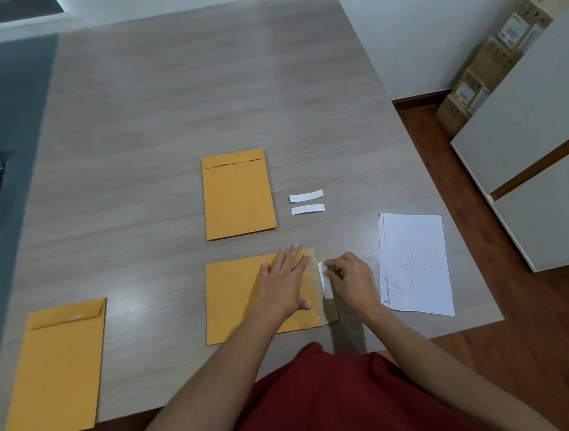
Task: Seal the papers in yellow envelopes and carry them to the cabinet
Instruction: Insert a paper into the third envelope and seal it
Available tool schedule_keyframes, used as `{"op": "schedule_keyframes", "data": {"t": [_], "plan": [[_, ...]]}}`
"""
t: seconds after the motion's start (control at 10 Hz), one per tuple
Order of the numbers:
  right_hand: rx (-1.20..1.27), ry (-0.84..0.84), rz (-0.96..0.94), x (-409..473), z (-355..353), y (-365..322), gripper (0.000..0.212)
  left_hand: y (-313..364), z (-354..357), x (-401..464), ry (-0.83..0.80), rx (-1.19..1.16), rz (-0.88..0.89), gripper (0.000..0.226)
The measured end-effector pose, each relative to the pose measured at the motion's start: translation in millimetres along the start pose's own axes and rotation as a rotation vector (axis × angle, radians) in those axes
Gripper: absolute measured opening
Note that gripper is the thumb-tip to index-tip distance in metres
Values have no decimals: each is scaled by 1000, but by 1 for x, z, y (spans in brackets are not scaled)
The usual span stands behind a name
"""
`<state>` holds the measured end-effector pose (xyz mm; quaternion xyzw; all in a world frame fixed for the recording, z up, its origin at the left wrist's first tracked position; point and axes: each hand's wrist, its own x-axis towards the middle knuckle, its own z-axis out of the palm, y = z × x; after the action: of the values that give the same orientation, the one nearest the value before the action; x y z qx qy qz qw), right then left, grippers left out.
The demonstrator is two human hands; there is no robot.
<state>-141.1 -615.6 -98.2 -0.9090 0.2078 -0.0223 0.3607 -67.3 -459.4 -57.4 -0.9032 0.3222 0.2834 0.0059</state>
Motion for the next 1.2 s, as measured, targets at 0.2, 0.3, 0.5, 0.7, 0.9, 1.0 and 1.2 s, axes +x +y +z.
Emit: {"op": "schedule_keyframes", "data": {"t": [0.2,0.3,0.5,0.7,0.9,1.0,1.2], "plan": [[0,3,-9,2,1,0,21,0,0,0,-3,-1,-2,106],[16,-4,10,5,0,1,19,0,0,-1,-1,-5,-3,105],[49,7,30,7,0,1,16,0,0,0,3,-2,0,105],[82,20,69,7,-1,-1,12,-1,0,0,8,-9,1,105],[78,-17,139,14,-4,-5,6,-1,0,-1,15,-2,7,105],[16,-60,165,20,-4,-7,5,-1,1,0,11,-2,5,106],[-21,-174,187,29,-5,-10,10,-1,1,1,15,-10,7,107]]}}
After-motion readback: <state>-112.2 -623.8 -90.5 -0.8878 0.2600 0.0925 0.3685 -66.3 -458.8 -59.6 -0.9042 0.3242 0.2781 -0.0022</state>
